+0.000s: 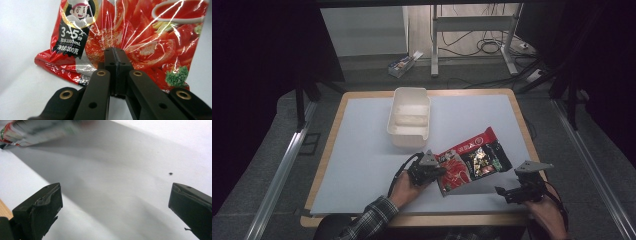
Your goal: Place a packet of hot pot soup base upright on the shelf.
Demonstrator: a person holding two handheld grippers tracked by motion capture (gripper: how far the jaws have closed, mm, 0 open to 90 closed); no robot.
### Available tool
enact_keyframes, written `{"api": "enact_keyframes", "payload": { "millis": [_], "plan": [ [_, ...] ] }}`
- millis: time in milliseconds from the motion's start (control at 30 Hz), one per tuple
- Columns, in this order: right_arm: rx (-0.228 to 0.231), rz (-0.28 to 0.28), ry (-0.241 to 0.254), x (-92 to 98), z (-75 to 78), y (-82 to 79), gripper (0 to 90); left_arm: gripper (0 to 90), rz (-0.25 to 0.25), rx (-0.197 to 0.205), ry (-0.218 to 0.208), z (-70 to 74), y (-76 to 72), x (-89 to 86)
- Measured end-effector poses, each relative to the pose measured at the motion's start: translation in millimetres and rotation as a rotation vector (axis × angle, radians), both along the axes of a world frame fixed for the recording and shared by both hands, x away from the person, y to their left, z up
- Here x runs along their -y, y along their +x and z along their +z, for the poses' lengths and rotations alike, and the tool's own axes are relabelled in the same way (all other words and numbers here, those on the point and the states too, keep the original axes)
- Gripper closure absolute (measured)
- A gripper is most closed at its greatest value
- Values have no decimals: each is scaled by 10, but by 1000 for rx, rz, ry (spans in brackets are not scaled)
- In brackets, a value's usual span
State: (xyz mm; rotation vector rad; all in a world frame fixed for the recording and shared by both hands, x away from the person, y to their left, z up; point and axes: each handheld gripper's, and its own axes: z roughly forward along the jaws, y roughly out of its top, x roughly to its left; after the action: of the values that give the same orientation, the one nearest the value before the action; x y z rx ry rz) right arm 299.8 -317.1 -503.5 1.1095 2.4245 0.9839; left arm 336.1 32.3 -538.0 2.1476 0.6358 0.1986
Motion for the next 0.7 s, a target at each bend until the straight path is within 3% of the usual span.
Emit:
{"api": "enact_keyframes", "payload": {
  "millis": [133, 267, 367, 500, 600, 700],
  "plan": [
    [8, 25, 10, -63, 34, -19, 0, 900, 0, -19, -4, -4, 13, -10],
    [26, 16, 24, -100, 115, -41, 0, 900, -9, -36, 10, -8, 35, -25],
    [0, 21, 73, -148, 192, -38, 0, 900, -11, -37, 13, -11, 36, -23],
    [-57, 67, 183, -273, 339, -26, 3, 900, -7, -32, 6, -14, 28, -16],
    [-34, 89, 152, -413, 439, -30, 42, 900, -7, -26, 10, -14, 23, -13],
    [-29, 74, 185, -482, 508, 56, 125, 900, -14, -27, 18, -8, 31, -24]
  ]
}}
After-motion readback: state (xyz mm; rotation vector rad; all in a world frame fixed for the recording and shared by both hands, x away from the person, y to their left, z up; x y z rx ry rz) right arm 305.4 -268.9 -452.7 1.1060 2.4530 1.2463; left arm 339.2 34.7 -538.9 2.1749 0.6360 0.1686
